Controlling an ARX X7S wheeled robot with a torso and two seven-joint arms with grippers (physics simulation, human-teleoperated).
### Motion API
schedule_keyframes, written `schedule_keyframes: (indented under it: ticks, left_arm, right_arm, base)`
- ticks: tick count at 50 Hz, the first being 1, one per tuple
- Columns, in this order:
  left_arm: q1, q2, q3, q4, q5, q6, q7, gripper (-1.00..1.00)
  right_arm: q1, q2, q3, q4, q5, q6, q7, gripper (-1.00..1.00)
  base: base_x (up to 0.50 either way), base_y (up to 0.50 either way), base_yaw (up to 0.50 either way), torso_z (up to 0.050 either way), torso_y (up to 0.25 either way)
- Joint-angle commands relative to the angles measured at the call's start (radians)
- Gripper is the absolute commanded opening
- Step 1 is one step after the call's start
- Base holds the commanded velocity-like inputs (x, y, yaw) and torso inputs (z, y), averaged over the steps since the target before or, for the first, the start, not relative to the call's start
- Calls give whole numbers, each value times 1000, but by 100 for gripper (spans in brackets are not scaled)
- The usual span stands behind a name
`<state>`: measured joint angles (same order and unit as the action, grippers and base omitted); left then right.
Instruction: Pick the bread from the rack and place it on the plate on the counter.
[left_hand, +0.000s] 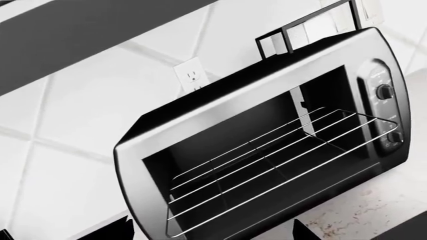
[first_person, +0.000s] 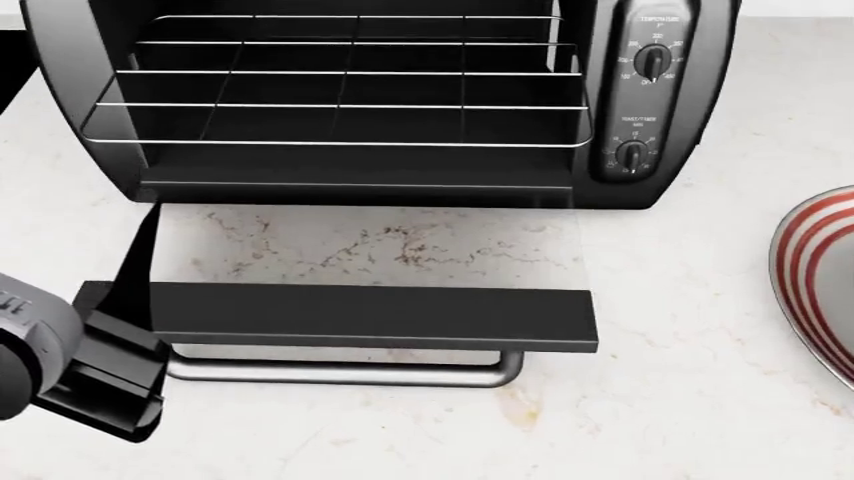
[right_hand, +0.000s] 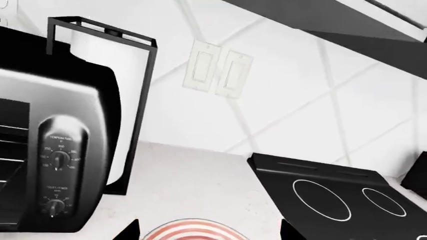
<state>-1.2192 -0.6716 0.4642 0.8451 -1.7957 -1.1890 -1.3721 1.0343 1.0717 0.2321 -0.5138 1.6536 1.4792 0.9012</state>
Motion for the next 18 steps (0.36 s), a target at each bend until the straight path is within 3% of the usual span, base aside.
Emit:
schedule_keyframes:
  ticks: [1, 18]
  left_arm:
    - [8, 20, -12, 7, 26, 6, 29, 100]
    - [7, 10, -9, 10, 30, 14, 39, 100]
  right_arm:
    - [8, 63, 19, -69, 226, -66, 148, 100]
    - [-19, 166, 41, -174, 427, -186, 268, 100]
  base:
    - [0, 0, 0, 0, 0]
    - [0, 0, 0, 0, 0]
